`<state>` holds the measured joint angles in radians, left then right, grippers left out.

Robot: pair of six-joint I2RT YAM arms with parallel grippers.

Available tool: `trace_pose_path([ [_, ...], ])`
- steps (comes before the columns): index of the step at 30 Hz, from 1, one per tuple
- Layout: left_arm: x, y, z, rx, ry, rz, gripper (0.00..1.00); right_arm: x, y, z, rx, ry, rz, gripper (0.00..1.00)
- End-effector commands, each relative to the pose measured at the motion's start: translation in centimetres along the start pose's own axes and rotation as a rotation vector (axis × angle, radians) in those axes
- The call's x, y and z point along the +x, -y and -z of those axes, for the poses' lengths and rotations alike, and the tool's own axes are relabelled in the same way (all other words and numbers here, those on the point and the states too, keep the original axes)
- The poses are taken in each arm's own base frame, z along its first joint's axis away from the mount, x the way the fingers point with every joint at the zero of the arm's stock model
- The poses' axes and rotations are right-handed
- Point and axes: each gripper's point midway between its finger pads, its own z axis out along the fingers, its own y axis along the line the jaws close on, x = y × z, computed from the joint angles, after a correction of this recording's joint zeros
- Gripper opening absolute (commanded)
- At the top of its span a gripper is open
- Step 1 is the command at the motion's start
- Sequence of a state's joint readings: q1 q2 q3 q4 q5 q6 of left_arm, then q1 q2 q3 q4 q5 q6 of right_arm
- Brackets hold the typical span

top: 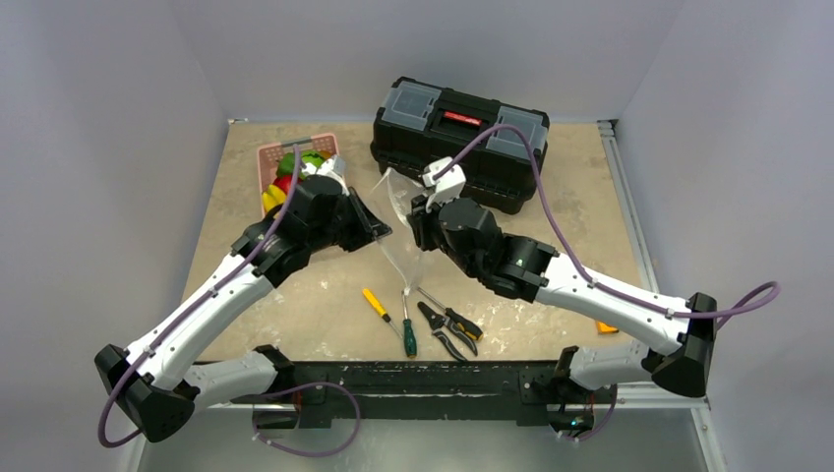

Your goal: Place the food in the zip-top bag and seal the zipper

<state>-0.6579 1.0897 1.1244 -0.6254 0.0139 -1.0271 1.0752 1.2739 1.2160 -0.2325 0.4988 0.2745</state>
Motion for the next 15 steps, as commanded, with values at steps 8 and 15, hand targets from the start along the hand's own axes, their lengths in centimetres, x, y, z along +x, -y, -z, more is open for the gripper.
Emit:
trace_pose_path([
  [8, -2.5, 0.5, 1.3, -0.06, 0.095, 0.036, 0.0, -1.8, -0.6, 0.1, 0.14, -0.045, 0.003, 0.73],
  [15, -2.9, 0.3, 1.5, -0.08, 0.112, 0.043, 0.0, -1.0, -2.3, 0.7, 0.169, -0.057, 0.076, 0.77],
])
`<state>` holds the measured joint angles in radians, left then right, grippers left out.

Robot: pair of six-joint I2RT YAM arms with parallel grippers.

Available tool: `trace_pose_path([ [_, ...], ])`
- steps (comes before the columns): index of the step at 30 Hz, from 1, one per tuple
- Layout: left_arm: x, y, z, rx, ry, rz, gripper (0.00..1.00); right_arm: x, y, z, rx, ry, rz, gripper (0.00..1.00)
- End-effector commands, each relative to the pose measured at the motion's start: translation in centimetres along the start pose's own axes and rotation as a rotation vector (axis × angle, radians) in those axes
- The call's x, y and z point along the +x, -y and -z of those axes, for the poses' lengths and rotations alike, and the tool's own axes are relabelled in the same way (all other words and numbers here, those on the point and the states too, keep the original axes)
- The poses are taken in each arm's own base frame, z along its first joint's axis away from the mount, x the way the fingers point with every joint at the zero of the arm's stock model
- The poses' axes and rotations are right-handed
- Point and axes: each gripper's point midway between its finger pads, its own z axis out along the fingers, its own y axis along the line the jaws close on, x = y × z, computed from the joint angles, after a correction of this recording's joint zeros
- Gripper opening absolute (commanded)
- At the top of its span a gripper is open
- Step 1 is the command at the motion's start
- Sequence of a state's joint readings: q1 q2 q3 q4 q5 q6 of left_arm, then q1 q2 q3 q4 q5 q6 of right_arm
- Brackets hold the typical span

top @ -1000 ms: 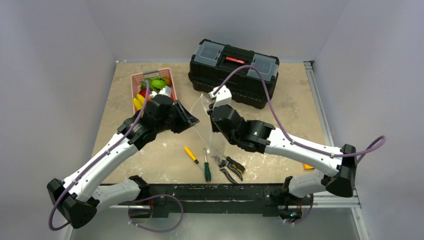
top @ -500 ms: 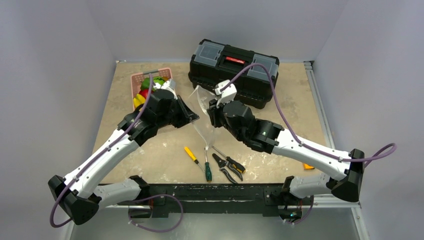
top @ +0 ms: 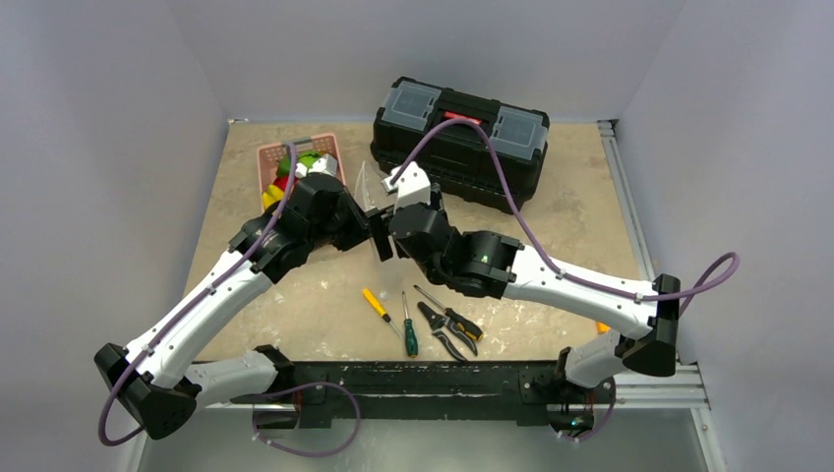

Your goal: Place the food in the zip-top bag and seal the zipper

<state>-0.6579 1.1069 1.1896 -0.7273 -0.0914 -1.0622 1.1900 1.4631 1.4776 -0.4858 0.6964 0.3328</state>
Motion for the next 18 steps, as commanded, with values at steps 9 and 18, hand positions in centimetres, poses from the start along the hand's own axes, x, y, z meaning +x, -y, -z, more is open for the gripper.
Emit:
trace_pose_path([
  [9, -1.5, 1.0, 0.8, 0.006, 0.057, 0.008, 0.0, -1.6, -2.1, 3.7, -0.106, 0.066, -0.062, 0.71],
  [18, -1.3, 0.8, 0.9, 0.002, 0.047, 0.017, 0.0, -0.1, -1.5, 1.9, 0.0, 0.061, -0.054, 0.64],
])
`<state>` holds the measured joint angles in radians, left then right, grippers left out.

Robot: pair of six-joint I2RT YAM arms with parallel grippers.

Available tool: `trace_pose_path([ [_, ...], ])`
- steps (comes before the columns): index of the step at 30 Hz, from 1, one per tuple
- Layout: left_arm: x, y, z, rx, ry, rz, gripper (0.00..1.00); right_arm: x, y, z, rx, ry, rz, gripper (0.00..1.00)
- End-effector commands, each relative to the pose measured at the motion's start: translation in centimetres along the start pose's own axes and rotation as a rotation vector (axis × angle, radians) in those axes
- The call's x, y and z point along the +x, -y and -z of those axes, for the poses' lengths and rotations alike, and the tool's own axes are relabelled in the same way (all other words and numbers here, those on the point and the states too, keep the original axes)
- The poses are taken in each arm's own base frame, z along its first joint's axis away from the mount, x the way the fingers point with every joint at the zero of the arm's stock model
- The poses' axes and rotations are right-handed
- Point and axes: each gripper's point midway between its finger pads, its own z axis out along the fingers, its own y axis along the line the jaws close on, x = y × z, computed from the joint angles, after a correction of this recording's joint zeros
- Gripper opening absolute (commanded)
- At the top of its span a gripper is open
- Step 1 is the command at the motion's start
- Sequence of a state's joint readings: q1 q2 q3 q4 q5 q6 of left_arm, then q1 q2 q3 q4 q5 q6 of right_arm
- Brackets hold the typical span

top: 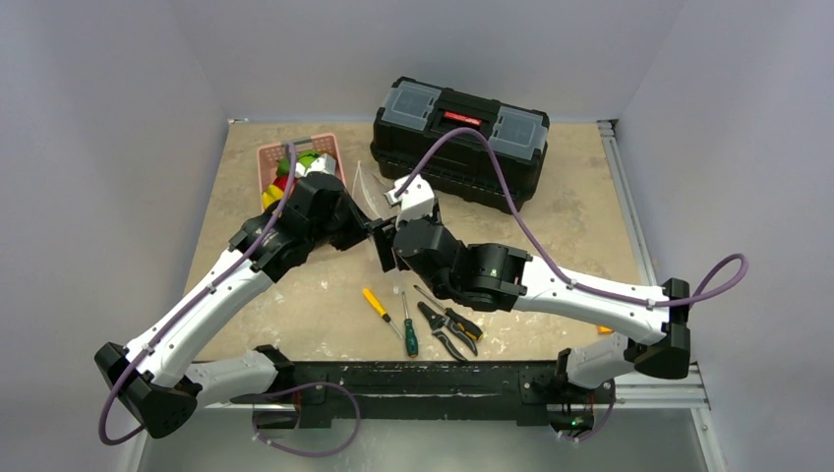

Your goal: Place the food in the zip-top bag and seal the zipper

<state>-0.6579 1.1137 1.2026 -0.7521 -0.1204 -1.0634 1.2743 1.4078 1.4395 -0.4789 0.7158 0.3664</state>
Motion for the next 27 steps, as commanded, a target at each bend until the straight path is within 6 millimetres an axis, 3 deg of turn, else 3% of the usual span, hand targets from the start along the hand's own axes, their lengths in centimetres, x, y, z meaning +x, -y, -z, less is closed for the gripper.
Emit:
trace_pose_path([
  [1, -1.0, 1.3, 1.0, 0.034, 0.031, 0.021, 0.0, -0.1, 0.7, -1.1, 0.095, 0.042, -0.019, 0.62],
  [7, -1.0, 1.1, 1.2, 0.028, 0.034, 0.031, 0.0, -0.1, 1.5, -2.5, 0.218, 0.054, 0.027, 0.49],
  [11, -0.8, 0.7, 1.3, 0.02, 0.032, 0.034, 0.0, -0.3, 2.0, -3.0, 0.28, 0.072, 0.034, 0.45],
  [18, -0.5, -0.2, 1.6, 0.007, 0.027, -0.011, 0.0, -0.6, 4.8, -2.7, 0.386, 0.108, 0.017, 0.0],
  [22, 0.2, -1.6, 1.2, 0.004, -0.011, -0.07, 0.0, -0.2, 6.6, -3.0, 0.334, 0.093, -0.011, 0.0],
  [27, 1.2, -0.9, 0.3, 0.113, -0.107, -0.103, 0.0, -1.0, 5.5, -3.2, 0.114, 0.134, -0.081, 0.0],
])
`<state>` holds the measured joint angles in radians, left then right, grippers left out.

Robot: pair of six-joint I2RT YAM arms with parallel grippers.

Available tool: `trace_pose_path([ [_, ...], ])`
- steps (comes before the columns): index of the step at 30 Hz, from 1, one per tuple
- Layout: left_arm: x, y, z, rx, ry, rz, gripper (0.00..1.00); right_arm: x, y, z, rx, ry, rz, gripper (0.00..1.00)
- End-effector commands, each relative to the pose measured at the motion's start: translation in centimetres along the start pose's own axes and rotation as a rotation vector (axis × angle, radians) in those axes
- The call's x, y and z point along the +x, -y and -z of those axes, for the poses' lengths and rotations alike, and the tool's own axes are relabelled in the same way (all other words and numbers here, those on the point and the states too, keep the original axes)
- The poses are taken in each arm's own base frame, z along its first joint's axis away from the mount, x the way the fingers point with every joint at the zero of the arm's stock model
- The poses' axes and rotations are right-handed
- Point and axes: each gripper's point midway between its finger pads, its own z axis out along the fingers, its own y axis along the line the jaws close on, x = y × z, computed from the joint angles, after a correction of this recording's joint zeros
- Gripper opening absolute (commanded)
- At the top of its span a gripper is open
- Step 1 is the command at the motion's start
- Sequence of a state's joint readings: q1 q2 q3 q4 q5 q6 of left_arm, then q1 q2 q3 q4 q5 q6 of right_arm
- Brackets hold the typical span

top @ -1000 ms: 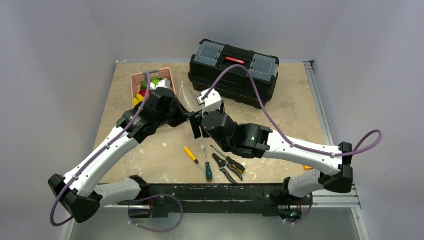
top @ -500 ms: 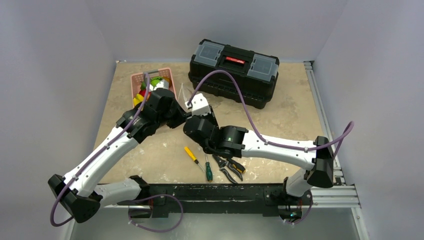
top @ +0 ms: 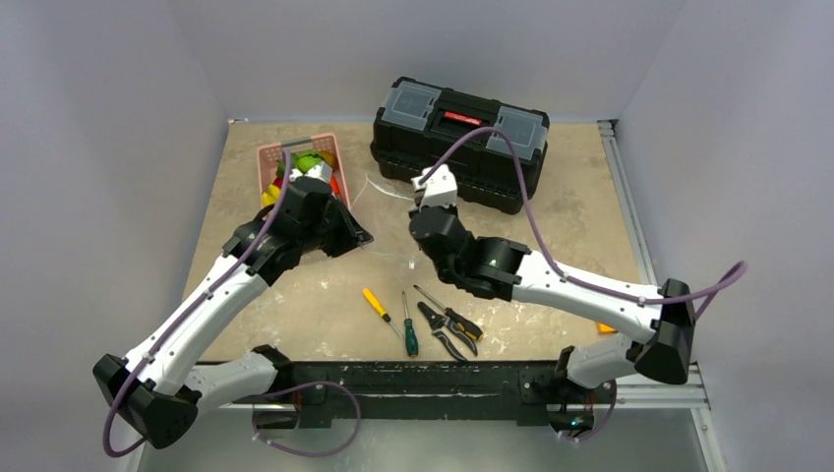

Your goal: Place the food in the zip-top bag and seal the zipper

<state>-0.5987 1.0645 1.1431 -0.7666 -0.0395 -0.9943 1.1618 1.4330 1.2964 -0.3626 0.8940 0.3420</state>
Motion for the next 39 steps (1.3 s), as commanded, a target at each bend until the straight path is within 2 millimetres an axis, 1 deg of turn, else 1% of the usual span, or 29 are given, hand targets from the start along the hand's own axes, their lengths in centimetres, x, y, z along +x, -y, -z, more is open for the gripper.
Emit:
trace_pose_path([
  [1, 0.6, 1.5, -0.2, 0.13, -0.064, -0.084, 0.0, -3.6, -1.0, 0.9, -0.173, 0.1, -0.126, 0.0],
  [5, 0.5, 2.3, -0.4, 0.165, -0.088, -0.144, 0.0, -4.2, -0.8, 1.2, -0.181, 0.11, -0.114, 0.0],
  [7, 0.6, 3.1, -0.4, 0.193, -0.117, -0.18, 0.13, -3.8, -0.6, 1.0, -0.162, 0.092, -0.09, 0.0],
  [9, 0.7, 3.7, -0.3, 0.222, -0.14, -0.221, 0.31, -3.3, -0.3, 0.6, -0.123, 0.059, -0.055, 0.0],
  [10, 0.9, 4.1, -0.1, 0.25, -0.15, -0.259, 0.41, -2.8, -0.2, 0.4, -0.101, 0.036, -0.038, 0.0],
  [11, 0.9, 4.5, 0.3, 0.281, -0.147, -0.287, 0.48, -2.6, 0.0, 0.2, -0.077, 0.025, -0.027, 0.0],
  [13, 0.5, 5.2, 1.2, 0.334, -0.118, -0.341, 0.59, -1.7, 0.5, -0.1, -0.036, -0.003, -0.003, 0.0],
  [14, 0.2, 5.5, 1.8, 0.349, -0.098, -0.363, 0.66, -1.5, 0.7, -0.1, -0.025, -0.009, 0.005, 0.0],
  [16, -0.4, 5.9, 3.1, 0.375, -0.064, -0.402, 0.81, -1.4, 1.0, 0.0, -0.018, -0.01, 0.005, 0.0],
  [18, -1.0, 5.8, 4.4, 0.377, -0.025, -0.434, 0.9, -1.6, 1.3, 0.2, -0.011, -0.008, 0.006, 0.0],
  [20, -1.9, 5.3, 5.6, 0.355, 0.032, -0.468, 0.94, -1.9, 2.0, 0.5, 0.007, -0.006, 0.013, 0.0],
  [23, -4.0, 3.9, 7.2, 0.289, 0.157, -0.495, 0.96, -2.1, 4.0, 1.0, 0.08, -0.002, 0.048, 0.0],
  [25, -5.8, 2.2, 7.8, 0.188, 0.224, -0.49, 0.97, -2.5, 5.2, 1.6, 0.121, 0.003, 0.068, 0.0],
  [27, -7.2, 0.6, 8.0, 0.098, 0.257, -0.473, 0.97, -3.1, 6.2, 2.2, 0.137, 0.005, 0.074, 0.0],
  [28, -8.2, -0.5, 7.9, 0.038, 0.284, -0.458, 0.97, -3.3, 6.5, 2.6, 0.143, 0.005, 0.081, 0.0],
  [31, -10.1, -2.5, 7.0, -0.064, 0.316, -0.425, 0.98, -3.8, 8.0, 3.5, 0.174, 0.012, 0.097, 0.0],
  [33, -11.3, -3.8, 5.7, -0.109, 0.302, -0.382, 0.98, -4.1, 8.7, 3.8, 0.193, 0.026, 0.113, 0.0],
  [36, -13.1, -5.8, 3.1, -0.163, 0.249, -0.318, 0.97, -3.9, 8.0, 3.4, 0.164, 0.021, 0.131, 0.0],
  [37, -13.5, -6.3, 2.2, -0.182, 0.214, -0.302, 0.97, -3.7, 7.4, 3.1, 0.152, 0.013, 0.134, 0.0],
  [38, -14.2, -6.6, 1.6, -0.199, 0.2, -0.305, 0.98, -3.4, 6.8, 2.8, 0.139, 0.007, 0.136, 0.0],
  [39, -14.9, -7.3, 0.7, -0.231, 0.186, -0.31, 1.0, -3.0, 6.0, 2.3, 0.128, 0.001, 0.142, 0.0],
])
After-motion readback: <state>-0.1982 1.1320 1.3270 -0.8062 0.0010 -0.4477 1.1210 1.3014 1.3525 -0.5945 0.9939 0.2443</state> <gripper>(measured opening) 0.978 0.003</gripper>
